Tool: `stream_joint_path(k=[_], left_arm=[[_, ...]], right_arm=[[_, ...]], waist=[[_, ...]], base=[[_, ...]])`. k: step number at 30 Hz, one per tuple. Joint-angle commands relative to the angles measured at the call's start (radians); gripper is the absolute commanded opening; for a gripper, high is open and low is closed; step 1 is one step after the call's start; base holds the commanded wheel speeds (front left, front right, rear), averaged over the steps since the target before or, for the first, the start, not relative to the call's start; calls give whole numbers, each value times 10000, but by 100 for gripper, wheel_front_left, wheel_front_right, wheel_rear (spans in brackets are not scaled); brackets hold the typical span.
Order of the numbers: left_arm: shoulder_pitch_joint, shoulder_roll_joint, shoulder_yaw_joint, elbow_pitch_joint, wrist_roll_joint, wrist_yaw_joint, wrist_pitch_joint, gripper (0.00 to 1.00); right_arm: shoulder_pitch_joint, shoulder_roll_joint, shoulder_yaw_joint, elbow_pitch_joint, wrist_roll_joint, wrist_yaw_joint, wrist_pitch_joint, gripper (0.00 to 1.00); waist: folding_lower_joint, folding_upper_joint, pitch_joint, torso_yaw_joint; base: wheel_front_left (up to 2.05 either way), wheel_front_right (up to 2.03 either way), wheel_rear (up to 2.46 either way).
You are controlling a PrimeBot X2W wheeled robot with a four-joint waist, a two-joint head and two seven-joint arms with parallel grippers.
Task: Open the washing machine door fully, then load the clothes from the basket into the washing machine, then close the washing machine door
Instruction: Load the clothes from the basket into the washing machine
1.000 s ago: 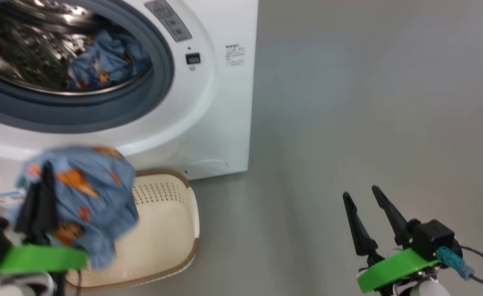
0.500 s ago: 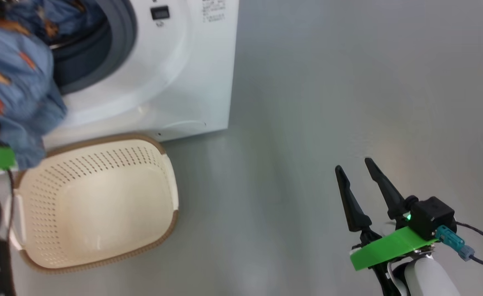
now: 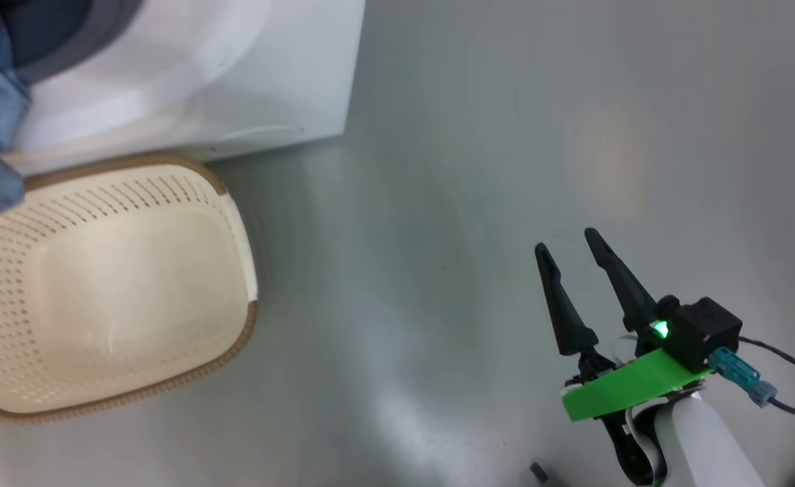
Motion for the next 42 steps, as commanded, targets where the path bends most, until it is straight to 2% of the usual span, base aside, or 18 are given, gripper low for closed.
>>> stream_joint_path(k=[1, 14, 20, 26, 32, 36, 40, 42], left_arm=[[-242, 577, -12, 19, 103, -15, -51, 0], [-2260, 1668, -1805, 2933, 87, -15, -45, 0], [-4491, 2106, -2866, 4942, 214, -12, 1259, 0], [-5843, 1908, -3110, 6076, 236, 88, 2182, 0], [-6632, 1845, -3343, 6874, 339, 166, 2524, 0], [-7115, 1871, -3470, 7091, 483, 306, 2149, 0], [-7416, 2004, -3758, 6777, 794, 258, 523, 0], [-7457, 2022, -3782, 6531, 809, 228, 114, 0]], right_arm=[[-98, 21, 309, -288, 148, 16, -48, 100], [-377, 21, 754, -259, 456, 16, -48, 100], [-493, 21, 1024, -95, 582, 16, -48, 100], [-479, 21, 1227, 19, 666, 16, -48, 100], [-376, 21, 1463, 73, 755, 16, -48, 100], [-341, 21, 1659, 69, 868, 16, -48, 100], [-326, 21, 1812, 36, 970, 16, -48, 100], [-341, 21, 1815, -54, 1041, 16, -48, 100]], waist=[[-2, 0, 770, -225], [-2, 0, 1655, -320], [-2, 0, 1950, -301], [-2, 0, 2105, -351], [-2, 0, 2225, -465], [-2, 0, 2399, -539], [-2, 0, 2558, -617], [-2, 0, 2626, -629]], base=[[0, 0, 0], [0, 0, 0], [0, 0, 0], [0, 0, 0], [0, 0, 0], [0, 0, 0], [0, 0, 0], [0, 0, 0]])
